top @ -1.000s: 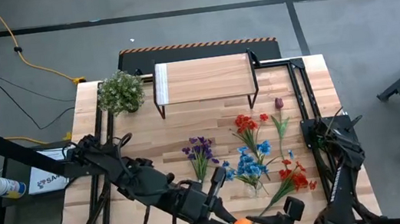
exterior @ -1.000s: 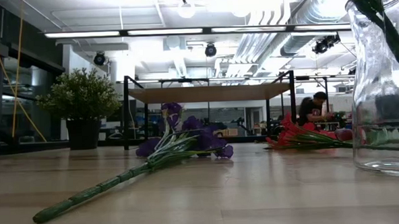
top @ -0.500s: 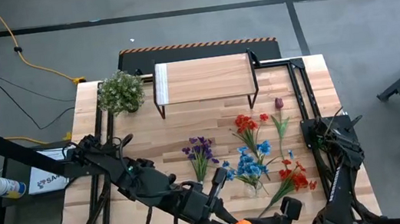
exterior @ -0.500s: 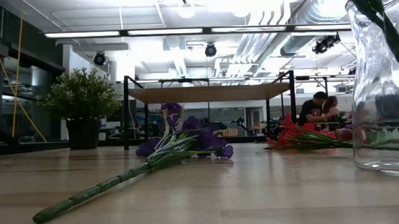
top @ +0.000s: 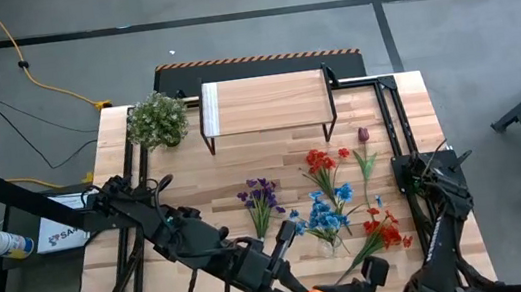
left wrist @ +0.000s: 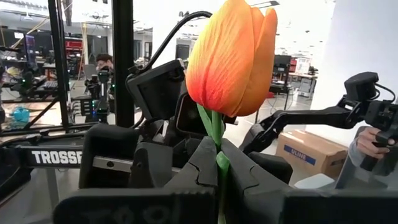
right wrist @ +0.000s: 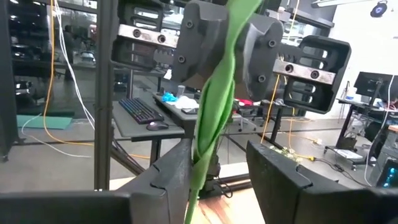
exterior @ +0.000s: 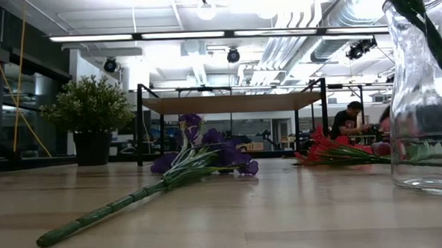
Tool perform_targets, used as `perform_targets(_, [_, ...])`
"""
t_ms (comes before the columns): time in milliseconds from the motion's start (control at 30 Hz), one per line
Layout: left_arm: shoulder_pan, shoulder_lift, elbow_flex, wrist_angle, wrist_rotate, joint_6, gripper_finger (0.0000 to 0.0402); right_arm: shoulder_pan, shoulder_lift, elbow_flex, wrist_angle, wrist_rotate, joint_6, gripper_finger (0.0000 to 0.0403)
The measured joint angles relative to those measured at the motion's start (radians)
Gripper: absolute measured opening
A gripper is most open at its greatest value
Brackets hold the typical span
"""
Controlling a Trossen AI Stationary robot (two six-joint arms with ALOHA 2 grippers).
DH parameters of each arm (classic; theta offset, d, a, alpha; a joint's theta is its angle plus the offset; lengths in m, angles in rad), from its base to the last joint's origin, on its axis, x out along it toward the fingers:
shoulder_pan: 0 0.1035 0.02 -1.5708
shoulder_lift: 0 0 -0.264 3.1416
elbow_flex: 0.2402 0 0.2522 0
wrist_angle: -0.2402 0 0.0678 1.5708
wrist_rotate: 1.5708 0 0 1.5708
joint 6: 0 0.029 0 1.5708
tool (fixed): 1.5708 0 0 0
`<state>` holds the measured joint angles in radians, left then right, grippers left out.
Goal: Pick and place flowers into a vace then onto a shelf
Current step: Put the light orange flower into the right transparent vase
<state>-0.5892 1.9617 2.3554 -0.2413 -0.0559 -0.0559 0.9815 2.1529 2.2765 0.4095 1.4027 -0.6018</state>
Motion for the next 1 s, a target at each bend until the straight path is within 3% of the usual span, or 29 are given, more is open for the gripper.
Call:
perform_targets(400, [0.000,0.000,0.000,-0.003,0.000,0.000,0.0030,-0.006,0.000,0.000,0.003,0.006,0.000,0.0124])
perform_targets(800, [0.001,0.000,0.000,-0.018,-0.002,0.000,0.0030,-0.006,0.000,0.000,0.002,0.023,-0.031,0.0010])
perform_targets(1000, [0.002,-0.001,0.000,-0.027,-0.005,-0.001,0.0030,-0.006,0.000,0.000,0.003,0.064,-0.030,0.0019])
